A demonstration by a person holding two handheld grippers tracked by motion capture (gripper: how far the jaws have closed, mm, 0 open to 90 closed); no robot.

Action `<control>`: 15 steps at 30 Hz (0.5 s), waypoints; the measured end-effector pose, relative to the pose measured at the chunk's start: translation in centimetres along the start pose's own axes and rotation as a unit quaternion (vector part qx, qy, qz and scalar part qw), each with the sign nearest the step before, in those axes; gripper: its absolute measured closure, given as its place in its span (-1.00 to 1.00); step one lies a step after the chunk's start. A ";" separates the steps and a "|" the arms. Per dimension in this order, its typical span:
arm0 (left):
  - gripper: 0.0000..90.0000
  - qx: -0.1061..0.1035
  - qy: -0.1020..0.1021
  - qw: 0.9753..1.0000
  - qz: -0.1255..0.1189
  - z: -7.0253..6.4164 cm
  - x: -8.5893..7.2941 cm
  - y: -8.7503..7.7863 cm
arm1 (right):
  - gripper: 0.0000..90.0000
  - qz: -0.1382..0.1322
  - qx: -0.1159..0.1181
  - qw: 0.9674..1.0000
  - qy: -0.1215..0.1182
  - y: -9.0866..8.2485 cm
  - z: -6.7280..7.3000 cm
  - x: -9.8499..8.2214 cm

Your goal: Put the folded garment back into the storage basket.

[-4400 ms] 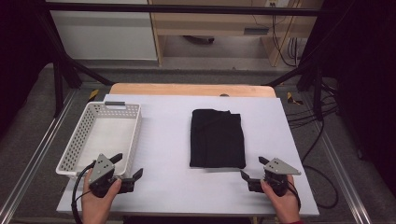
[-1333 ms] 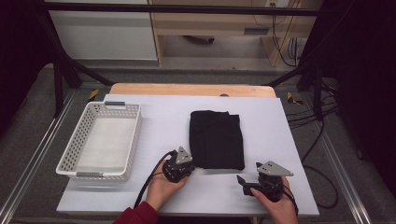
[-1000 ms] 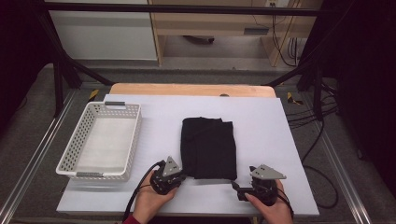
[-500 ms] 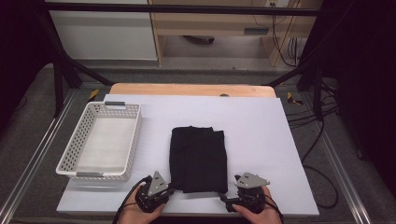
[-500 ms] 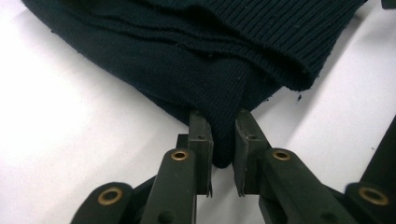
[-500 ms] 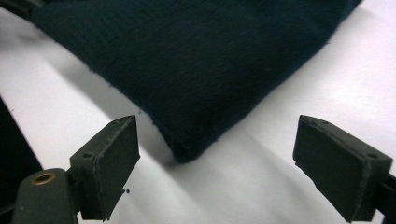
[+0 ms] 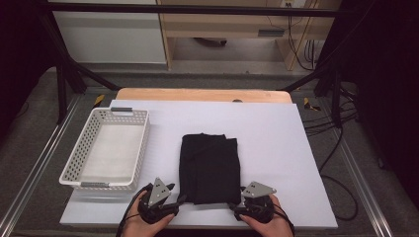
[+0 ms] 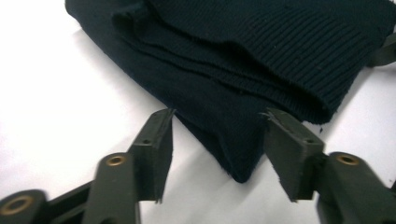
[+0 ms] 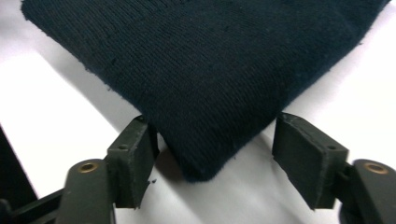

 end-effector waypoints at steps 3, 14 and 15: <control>-0.17 0.007 -0.002 1.000 -0.003 -0.1 0.2 0.1 | -0.16 0.002 -0.004 1.000 -0.002 0.2 0.0 0.3; -0.45 0.019 -0.001 1.000 -0.007 -0.7 1.3 -0.1 | 0.51 -0.002 0.004 1.000 -0.021 0.0 0.2 0.7; -0.48 0.021 0.000 1.000 -0.008 -0.7 1.4 -0.1 | 0.55 -0.003 0.004 1.000 -0.023 0.0 0.2 0.8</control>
Point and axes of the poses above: each handheld gripper's, and its own axes: y roughly forward along the jaws, x roughly out of its top, z roughly to its left, the point moved 3 cm from there along y, roughly forward along the jaws, and after that the axes turned 3 degrees about -y, right-handed, at the moved point
